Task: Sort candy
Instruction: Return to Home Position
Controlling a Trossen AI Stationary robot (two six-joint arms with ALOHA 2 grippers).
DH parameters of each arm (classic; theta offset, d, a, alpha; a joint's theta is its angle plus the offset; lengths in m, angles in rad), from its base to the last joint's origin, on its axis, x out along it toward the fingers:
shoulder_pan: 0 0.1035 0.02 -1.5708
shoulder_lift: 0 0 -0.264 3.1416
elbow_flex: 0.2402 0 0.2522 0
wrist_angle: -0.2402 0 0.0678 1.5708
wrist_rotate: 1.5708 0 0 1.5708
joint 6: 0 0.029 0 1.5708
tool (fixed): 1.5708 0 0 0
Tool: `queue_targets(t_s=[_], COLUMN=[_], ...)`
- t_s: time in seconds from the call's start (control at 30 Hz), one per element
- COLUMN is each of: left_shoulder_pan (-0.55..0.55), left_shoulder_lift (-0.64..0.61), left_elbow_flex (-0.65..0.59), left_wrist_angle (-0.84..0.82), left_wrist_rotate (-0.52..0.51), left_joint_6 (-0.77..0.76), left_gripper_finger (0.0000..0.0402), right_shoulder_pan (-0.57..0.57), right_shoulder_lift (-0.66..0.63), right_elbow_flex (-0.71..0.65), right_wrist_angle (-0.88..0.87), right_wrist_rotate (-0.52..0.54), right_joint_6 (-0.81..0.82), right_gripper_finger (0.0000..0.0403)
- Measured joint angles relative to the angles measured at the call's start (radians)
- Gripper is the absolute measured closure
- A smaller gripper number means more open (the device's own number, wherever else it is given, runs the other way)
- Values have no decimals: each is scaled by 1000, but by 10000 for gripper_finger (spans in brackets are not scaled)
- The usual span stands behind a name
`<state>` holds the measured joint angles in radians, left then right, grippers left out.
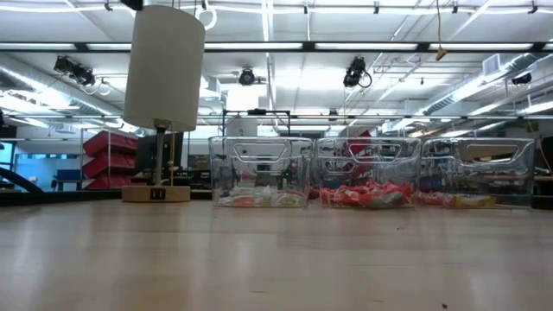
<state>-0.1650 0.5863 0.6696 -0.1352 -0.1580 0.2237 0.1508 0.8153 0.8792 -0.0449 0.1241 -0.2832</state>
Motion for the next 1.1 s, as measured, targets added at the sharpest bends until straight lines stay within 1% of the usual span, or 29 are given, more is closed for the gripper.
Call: queue_targets(t_s=[0.13,0.27,0.33,0.43,0.5,0.57,0.67,0.73,0.8,0.87,0.97,1.1], left_shoulder_pan=[0,0,0,2,2,2,3,3,2,2,2,2], left_shoulder_lift=[-149,-286,-352,-431,-464,-495,-546,-586,-587,-587,-587,-584], left_elbow_flex=[-51,-97,-126,-195,-234,-260,-272,-267,-234,-203,-200,-222], left_wrist_angle=[-62,-109,-102,-36,-13,-28,-17,23,73,29,-15,-14], left_wrist_rotate=[5,37,39,52,56,72,145,189,222,258,257,263], left_joint_6=[-27,-34,-29,18,32,29,35,60,69,64,58,53], left_gripper_finger=[401,401,401,401,401,401,401,401,401,401,401,401], right_shoulder_pan=[-2,7,7,0,-11,-22,-31,-31,-31,-31,-30,-30], right_shoulder_lift=[-92,-193,-252,-329,-378,-431,-522,-588,-643,-691,-748,-787], right_elbow_flex=[-36,-115,-165,-255,-309,-355,-390,-406,-421,-436,-448,-473], right_wrist_angle=[-19,-27,-13,61,99,130,141,141,121,105,81,59], right_wrist_rotate=[-38,-40,-40,-41,-44,-70,-117,-126,-127,-136,-148,-148], right_joint_6=[0,12,20,19,0,-5,17,27,29,29,29,30], right_gripper_finger=[403,403,403,403,403,403,403,403,403,403,403,403])
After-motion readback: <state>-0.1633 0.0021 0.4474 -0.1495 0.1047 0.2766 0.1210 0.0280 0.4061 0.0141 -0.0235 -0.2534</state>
